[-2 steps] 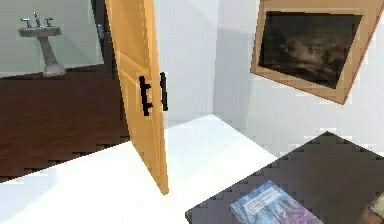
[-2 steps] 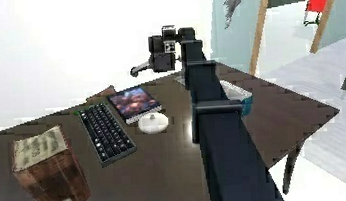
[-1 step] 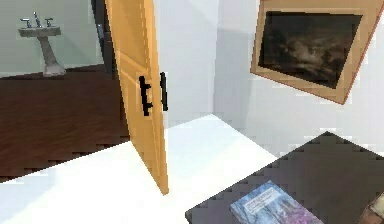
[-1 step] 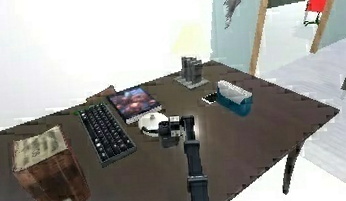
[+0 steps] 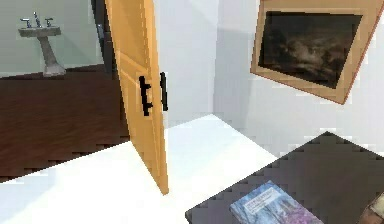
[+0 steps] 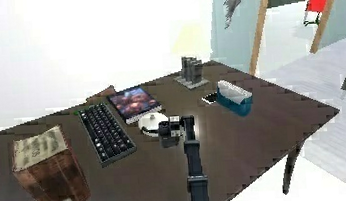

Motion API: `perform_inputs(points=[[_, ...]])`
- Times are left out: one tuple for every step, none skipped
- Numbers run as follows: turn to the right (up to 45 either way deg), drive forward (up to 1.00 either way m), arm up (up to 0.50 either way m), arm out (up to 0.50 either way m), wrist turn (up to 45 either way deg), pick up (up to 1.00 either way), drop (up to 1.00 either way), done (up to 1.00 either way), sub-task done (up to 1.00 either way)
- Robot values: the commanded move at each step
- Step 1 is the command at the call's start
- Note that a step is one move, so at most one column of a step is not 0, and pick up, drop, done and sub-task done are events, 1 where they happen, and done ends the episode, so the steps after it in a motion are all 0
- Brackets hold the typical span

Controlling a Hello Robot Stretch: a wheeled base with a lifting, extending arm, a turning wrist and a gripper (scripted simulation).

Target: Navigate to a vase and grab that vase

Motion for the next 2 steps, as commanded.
perform_inputs(points=[[0.0, 0.00, 0.10, 0.00, 0.0, 0.00, 0.00, 0.00, 0.00], [0.0, 0.00, 0.00, 0.00, 0.0, 0.00, 0.00, 1.00, 0.00]])
